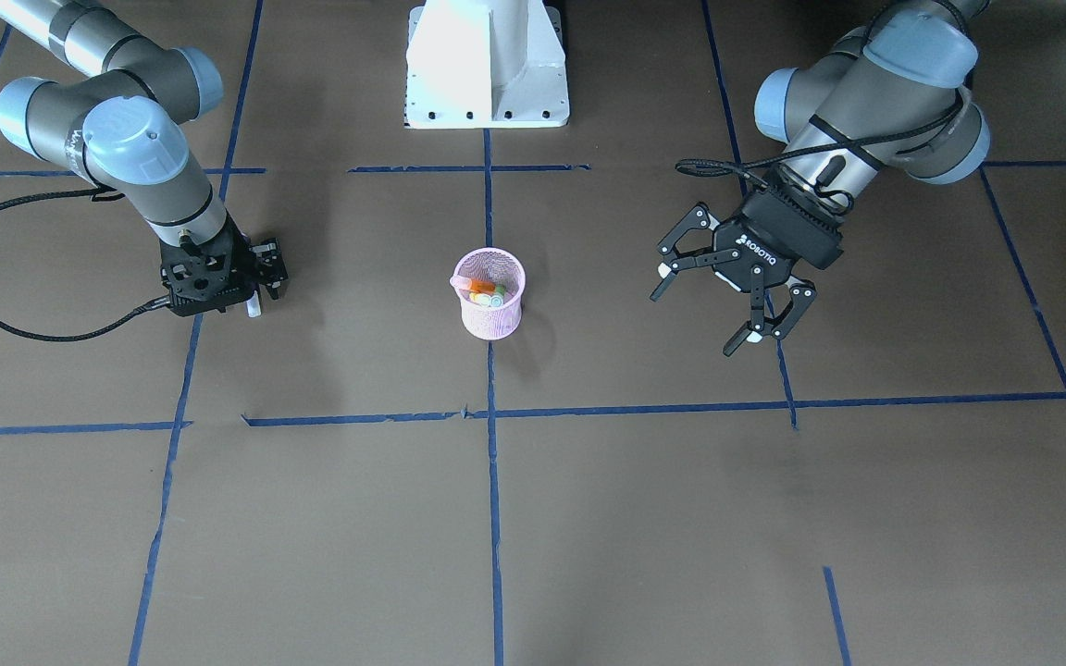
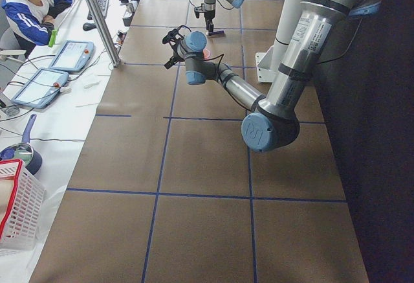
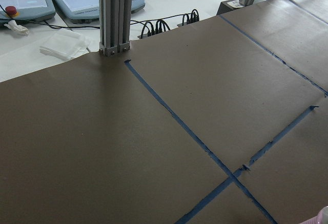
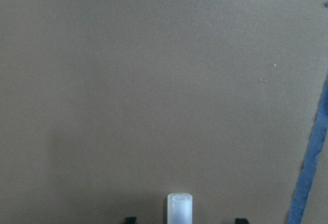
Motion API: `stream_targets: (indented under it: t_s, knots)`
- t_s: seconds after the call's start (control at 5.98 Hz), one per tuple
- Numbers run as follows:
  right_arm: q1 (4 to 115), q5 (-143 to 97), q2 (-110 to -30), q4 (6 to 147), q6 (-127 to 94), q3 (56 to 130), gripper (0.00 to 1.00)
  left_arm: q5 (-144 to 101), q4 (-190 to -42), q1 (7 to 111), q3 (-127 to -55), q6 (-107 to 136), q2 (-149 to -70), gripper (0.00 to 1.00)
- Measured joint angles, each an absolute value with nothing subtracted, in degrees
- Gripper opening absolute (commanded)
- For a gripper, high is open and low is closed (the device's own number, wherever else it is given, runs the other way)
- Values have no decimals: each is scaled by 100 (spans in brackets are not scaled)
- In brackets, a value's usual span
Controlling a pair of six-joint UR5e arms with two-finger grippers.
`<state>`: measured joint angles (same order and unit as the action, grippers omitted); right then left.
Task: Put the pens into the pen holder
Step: 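Withdraw the left gripper away from the cup while the right gripper grasps the purple marker, then lift the purple marker upright with the right gripper and carry it toward the cup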
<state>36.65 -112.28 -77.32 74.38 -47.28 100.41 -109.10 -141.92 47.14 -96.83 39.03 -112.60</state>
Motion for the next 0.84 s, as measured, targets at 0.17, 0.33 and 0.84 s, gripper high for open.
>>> stream_targets:
  t_s: [0.17, 0.33, 0.84]
  knots:
    - [3666, -11227, -7732, 7442, -4728, 10038, 37, -10911, -14194, 4717, -9679, 3905, -11261, 100]
    - [3665, -11233, -7728, 7447, -4728, 10042, 6, -10911, -14194, 4719, -9677, 3909, -11265, 100]
    - [3667, -11259, -7719, 7453, -4720, 10084, 0, -10910, -14198, 4723, -9672, 3911, -11260, 100]
